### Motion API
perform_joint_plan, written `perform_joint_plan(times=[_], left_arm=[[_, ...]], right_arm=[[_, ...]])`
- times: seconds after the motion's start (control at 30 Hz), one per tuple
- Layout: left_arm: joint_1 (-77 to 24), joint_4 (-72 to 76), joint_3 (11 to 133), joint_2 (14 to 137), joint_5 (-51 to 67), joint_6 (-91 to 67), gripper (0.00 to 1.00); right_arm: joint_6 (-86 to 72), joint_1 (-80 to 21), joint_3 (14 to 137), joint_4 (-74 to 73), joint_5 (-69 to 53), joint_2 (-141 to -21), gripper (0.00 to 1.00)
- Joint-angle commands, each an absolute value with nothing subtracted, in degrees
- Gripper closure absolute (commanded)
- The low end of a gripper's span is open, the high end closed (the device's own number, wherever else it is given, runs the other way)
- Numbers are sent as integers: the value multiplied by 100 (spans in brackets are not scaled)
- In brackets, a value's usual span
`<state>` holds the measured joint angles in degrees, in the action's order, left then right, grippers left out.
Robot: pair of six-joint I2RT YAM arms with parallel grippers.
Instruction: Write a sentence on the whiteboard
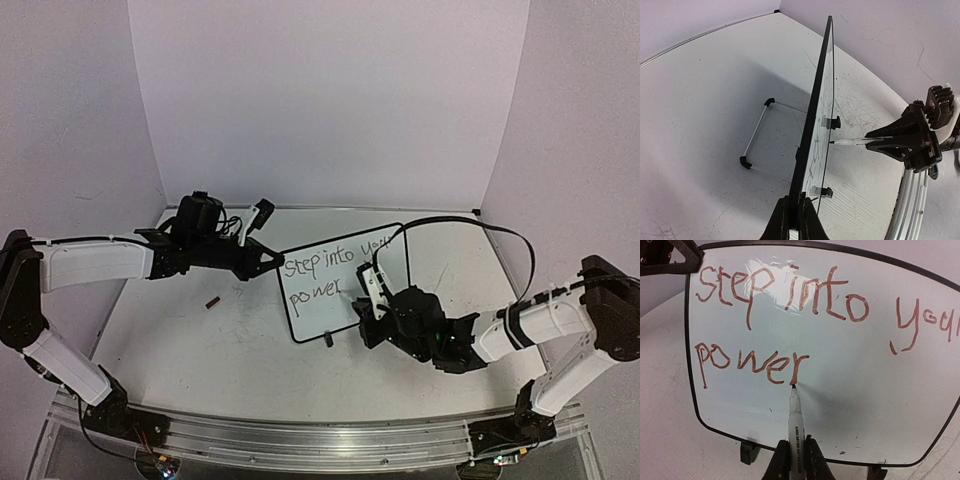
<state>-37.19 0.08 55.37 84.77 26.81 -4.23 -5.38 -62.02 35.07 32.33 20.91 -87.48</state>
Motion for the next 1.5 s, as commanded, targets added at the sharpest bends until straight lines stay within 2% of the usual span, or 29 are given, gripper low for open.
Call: perform_joint_plan(times=[0.0,0.23,0.6,1.1,1.33,1.4,1.47], left_arm=[[-3710,-235,5471,8425,2252,-10,100],[-3711,-232,5461,8383,2253,-9,100],[-3712,-237,5474,8404,2230,-9,100],[-3719,-246,5471,8402,2259,-9,100],[-3718,-255,5478,8434,2149,-20,100],[-3718,-262,5498,8446,2056,-18,94],[-3718,-268,5506,8431,1940,-9,82]], right_arm=[[-530,-6184,3819,3368,2447,-8826,100],[-582,-6144,3922,3324,2434,-9012,100],[-701,-6149,3428,3352,2415,-8487,100],[-690,-6054,3937,3222,2551,-9081,100],[-742,-6214,3506,2950,2247,-7852,100],[-960,-6242,3408,2604,2076,-7444,100],[-1209,-6243,3343,2244,1906,-7075,100]])
